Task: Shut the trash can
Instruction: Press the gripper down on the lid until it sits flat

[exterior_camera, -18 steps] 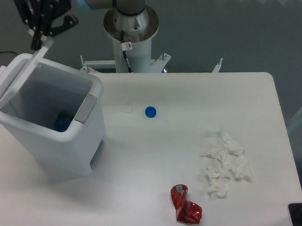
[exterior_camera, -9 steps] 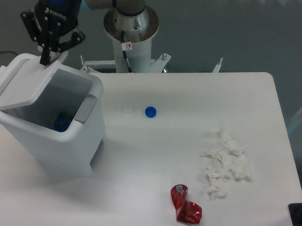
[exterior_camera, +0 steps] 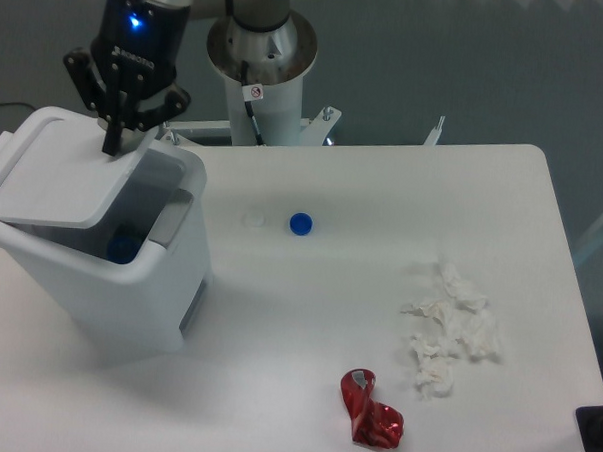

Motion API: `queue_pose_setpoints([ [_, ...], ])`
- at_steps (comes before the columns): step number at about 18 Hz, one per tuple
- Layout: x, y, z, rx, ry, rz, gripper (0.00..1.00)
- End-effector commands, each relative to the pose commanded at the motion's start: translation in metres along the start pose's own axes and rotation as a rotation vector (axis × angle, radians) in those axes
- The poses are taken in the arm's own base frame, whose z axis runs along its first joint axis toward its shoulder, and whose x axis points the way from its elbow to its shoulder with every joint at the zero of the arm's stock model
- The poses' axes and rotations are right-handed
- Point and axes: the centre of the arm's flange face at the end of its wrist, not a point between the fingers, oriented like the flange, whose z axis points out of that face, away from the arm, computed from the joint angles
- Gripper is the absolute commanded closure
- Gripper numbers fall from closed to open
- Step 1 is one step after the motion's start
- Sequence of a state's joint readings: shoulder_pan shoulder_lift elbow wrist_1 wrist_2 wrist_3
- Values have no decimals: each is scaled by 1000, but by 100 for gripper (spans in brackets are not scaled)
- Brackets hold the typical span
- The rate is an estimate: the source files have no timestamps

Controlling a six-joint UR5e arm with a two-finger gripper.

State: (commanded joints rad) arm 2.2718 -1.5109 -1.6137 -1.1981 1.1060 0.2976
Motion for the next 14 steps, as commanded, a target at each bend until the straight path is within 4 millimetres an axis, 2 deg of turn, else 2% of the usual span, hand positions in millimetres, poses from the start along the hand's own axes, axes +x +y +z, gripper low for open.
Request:
queue_pose_setpoints([
  [4,-15,-3,20,-15,2,-16,100],
  [14,-29,-6,36,-33,3,-31,100],
])
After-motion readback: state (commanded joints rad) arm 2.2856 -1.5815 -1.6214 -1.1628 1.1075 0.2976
